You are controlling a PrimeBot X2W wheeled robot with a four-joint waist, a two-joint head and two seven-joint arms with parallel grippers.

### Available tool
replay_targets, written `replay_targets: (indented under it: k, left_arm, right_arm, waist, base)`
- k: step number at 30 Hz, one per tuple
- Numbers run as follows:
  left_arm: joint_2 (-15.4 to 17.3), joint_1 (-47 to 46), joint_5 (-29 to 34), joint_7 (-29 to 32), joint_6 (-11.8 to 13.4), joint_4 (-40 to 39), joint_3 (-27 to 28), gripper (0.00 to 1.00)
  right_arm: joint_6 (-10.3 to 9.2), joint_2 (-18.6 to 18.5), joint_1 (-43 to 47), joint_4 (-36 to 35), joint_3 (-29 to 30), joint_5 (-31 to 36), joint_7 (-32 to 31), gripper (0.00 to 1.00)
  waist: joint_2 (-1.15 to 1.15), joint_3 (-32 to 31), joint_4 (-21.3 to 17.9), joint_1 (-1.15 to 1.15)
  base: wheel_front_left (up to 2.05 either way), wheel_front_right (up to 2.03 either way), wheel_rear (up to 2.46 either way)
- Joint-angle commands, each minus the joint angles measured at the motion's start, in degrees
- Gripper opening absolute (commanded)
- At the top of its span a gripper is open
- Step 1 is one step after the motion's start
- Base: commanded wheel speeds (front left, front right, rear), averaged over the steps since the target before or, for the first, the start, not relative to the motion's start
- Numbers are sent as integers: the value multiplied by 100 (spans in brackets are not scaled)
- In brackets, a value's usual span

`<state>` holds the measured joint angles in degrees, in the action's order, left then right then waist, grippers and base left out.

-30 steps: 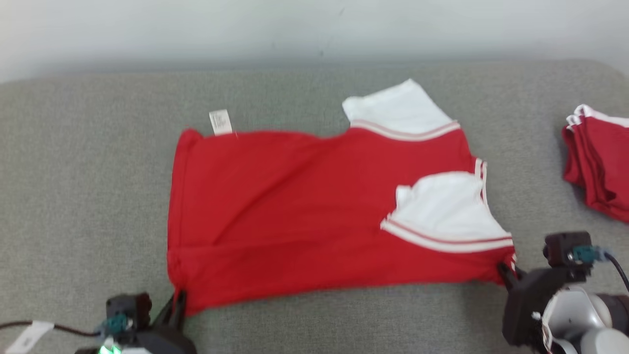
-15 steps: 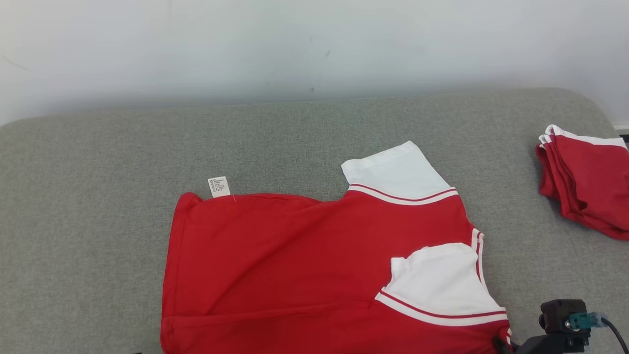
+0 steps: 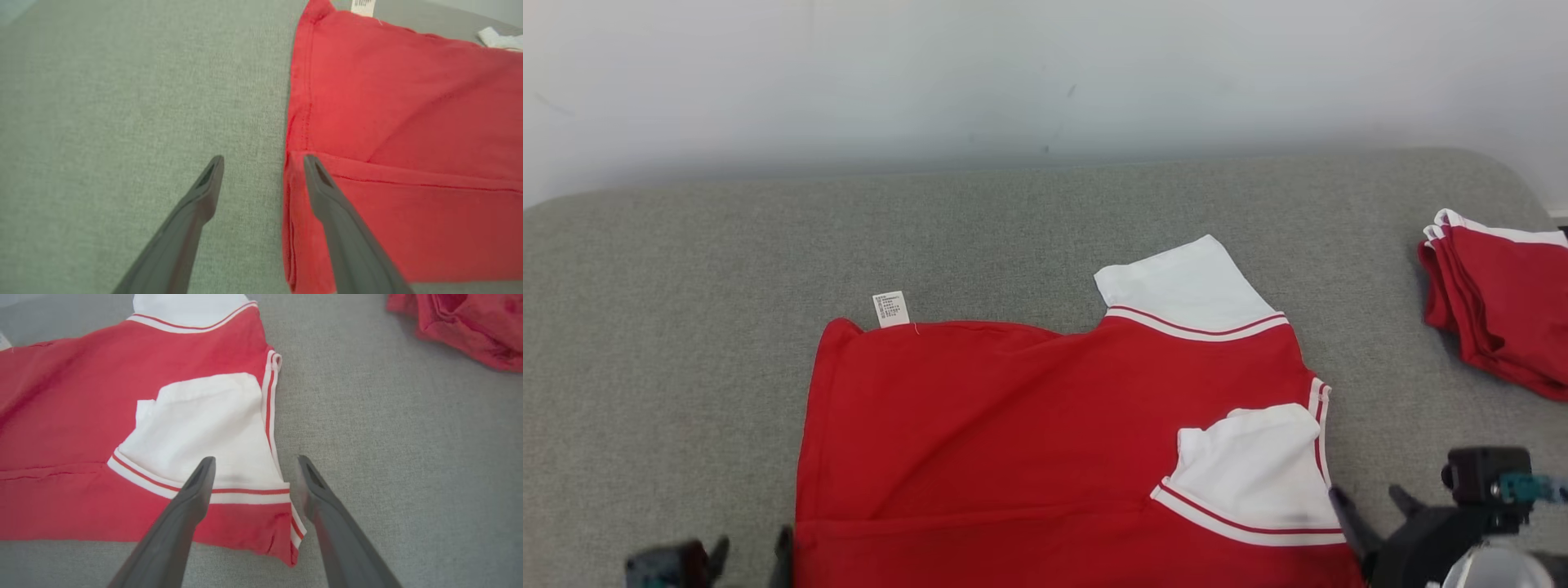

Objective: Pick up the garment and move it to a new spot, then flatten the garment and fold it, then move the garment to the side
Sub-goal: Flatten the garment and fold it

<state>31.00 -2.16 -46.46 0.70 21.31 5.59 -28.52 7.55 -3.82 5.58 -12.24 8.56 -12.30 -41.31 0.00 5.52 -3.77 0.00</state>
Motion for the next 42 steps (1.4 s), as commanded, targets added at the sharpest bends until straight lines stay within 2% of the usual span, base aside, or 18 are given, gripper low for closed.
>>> replay_targets:
  k: [1, 6, 11, 13, 19, 22, 25, 34, 39, 41, 42]
  left_arm:
    - [73, -227, 19, 56, -21, -59, 44, 100]
    - [247, -1066, 187, 507, -163, -76, -31, 100]
    - [167, -2040, 244, 1036, -334, 270, -146, 100]
    - [140, -2250, 238, 1150, -377, 349, -169, 100]
    - [17, -3472, 322, 1810, -659, 1105, -358, 100]
    - [-5, -4245, 466, 2439, -914, 1714, -652, 100]
    - [-6, -4536, 502, 2761, -937, 1906, -741, 100]
    - [14, -4690, 557, 3356, -613, 2075, -881, 100]
    - [59, -4607, 585, 3473, -595, 1991, -962, 90]
    - [68, -4587, 585, 3521, -635, 1956, -1006, 68]
    - [78, -4581, 586, 3548, -664, 1934, -1032, 53]
  right_arm:
    - [-16, -105, -161, -51, -24, 51, 17, 100]
    - [-16, -485, -907, -26, -336, 17, -70, 100]
    - [-16, -874, -1846, 256, -806, -61, -109, 100]
    - [-16, -917, -2052, 329, -917, -116, -95, 100]
    - [-16, -1113, -3205, 950, -1539, -215, 197, 100]
    - [-16, -1169, -3895, 1434, -2060, -300, 401, 100]
    - [-16, -1182, -4098, 1616, -2158, -357, 534, 100]
    - [-16, -1362, -3923, 1802, -2185, -389, 683, 100]
    - [-16, -1408, -3832, 1756, -2132, -381, 645, 100]
    - [-16, -1403, -3821, 1732, -2134, -377, 618, 100]
    - [-16, -1396, -3823, 1717, -2137, -374, 622, 100]
  waist:
    - [0, 56, 12, 0]
    - [0, 288, -10, 0]
    - [0, 600, -82, 0]
    - [0, 683, -98, 0]
    - [0, 1132, -223, 0]
    - [0, 1428, -363, 0]
    - [0, 1538, -381, 0]
    - [0, 1478, -356, 0]
    - [0, 1418, -371, 0]
    - [0, 1416, -389, 0]
    - [0, 1420, -398, 0]
  base:
    - [0, 0, 0]
    - [0, 0, 0]
    - [0, 0, 0]
    - [0, 0, 0]
    - [0, 0, 0]
    - [0, 0, 0]
    - [0, 0, 0]
    - [0, 0, 0]
    - [0, 0, 0]
    - [0, 0, 0]
    - [0, 0, 0]
